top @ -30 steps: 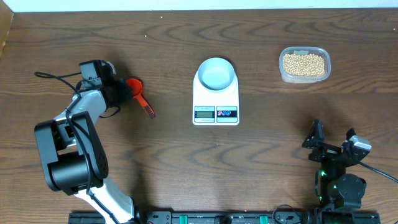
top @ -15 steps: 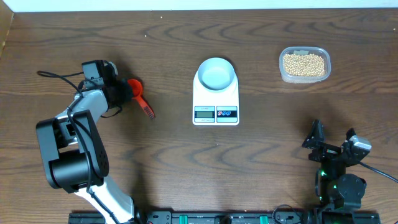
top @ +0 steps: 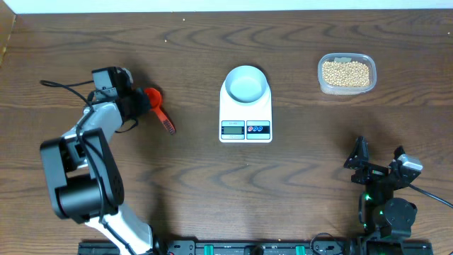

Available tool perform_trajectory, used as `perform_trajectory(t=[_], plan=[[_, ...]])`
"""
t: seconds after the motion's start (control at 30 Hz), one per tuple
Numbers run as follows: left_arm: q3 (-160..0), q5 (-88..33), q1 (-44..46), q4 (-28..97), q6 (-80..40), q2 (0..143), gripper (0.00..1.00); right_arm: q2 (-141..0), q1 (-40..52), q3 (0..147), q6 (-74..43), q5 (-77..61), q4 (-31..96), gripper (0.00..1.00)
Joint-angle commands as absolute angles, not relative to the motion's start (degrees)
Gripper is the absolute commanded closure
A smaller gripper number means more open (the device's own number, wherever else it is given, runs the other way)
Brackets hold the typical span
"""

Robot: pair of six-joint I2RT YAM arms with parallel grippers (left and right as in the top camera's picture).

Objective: Scoop item into bowl and weigh 50g on scale
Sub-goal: 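Close the left gripper on the red scoop and lift it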

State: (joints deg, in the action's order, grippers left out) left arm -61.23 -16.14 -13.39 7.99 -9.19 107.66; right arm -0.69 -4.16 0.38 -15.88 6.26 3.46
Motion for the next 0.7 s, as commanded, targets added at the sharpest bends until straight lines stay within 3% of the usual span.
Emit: perform_trajectory(t=[0.0, 0.17, 0.47, 0.67], plan=[[-62.35, -16.05, -13.15, 8.99, -10.61, 101.43, 0.93, -0.4, -3.66, 0.32, -15.18, 6.55, 3.68, 0.01], [-62.35, -19.53, -13.15, 10.92, -11.33, 95.9, 0.93, -0.4, -3.66, 0.32, -15.18, 6.55, 3.68, 0.01], [-62.35, -22.17, -13.15, 11.94, -24.14, 90.76, 0.93, -0.4, -3.66, 0.3, -15.18, 6.55, 3.68, 0.01], [-62.35, -30.72, -13.15, 12.45, -25.63, 90.7, 0.93, -0.4, -3.66, 0.32, -15.18, 6.55, 3.66, 0.01]])
